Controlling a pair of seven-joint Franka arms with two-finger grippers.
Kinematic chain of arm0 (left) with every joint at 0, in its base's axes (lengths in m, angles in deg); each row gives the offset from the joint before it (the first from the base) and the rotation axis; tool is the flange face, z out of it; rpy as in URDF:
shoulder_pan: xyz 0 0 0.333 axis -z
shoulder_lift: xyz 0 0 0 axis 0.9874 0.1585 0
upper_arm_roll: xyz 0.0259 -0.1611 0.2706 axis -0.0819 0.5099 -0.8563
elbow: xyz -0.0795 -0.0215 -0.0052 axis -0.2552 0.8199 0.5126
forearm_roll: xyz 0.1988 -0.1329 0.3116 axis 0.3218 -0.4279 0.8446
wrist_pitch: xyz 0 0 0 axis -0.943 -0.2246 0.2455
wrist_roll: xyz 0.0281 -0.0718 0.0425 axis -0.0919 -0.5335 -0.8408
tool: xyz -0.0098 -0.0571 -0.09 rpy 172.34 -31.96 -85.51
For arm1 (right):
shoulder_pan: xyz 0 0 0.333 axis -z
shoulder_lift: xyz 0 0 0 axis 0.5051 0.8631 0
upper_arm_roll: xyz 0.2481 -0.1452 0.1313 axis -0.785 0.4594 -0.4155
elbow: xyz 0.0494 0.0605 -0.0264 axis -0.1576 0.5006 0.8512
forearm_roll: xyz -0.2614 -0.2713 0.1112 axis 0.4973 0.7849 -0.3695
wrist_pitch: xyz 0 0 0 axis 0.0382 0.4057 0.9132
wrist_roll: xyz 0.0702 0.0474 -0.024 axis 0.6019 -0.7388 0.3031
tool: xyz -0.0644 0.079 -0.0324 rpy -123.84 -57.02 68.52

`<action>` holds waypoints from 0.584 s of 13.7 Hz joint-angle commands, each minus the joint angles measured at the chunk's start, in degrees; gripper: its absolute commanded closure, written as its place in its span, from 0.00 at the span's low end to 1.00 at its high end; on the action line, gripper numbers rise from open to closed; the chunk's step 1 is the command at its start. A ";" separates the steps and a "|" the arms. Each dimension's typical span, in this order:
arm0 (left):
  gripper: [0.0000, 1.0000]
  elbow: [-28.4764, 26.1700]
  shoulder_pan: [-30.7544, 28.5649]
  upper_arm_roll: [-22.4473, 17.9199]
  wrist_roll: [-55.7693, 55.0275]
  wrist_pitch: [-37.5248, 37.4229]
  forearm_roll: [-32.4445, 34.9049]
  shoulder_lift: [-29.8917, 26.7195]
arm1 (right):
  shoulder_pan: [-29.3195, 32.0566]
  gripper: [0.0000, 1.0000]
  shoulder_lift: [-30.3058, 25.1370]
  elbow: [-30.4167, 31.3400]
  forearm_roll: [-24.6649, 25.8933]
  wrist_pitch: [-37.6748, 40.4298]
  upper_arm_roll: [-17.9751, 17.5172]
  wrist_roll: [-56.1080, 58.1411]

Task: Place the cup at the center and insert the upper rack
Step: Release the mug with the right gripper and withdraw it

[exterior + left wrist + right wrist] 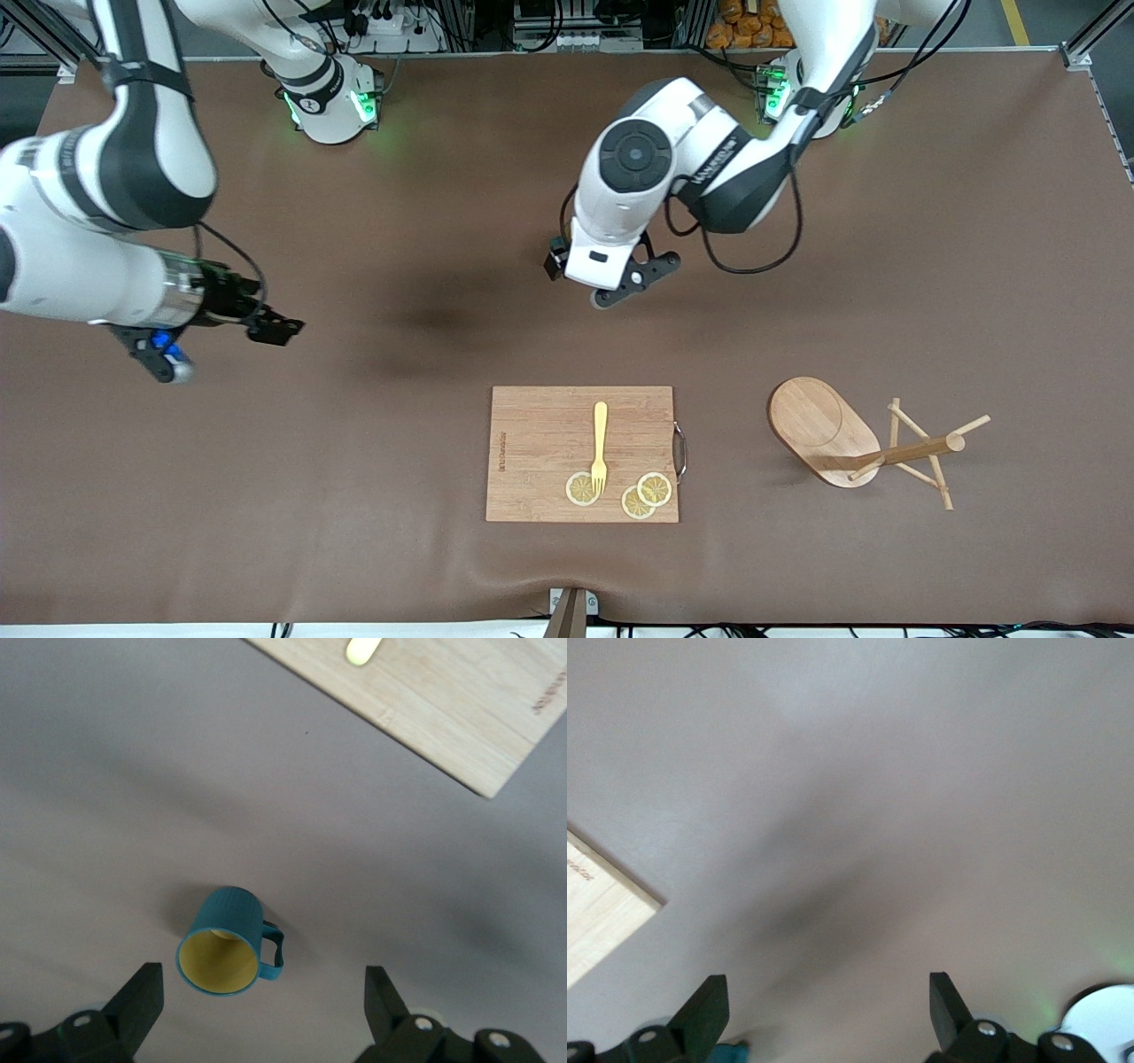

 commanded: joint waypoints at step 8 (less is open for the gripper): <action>0.00 1.57 13.47 -0.58 -19.39 2.08 16.44 5.97 | 9.95 0.00 -6.04 -1.84 7.20 3.82 -0.71 35.32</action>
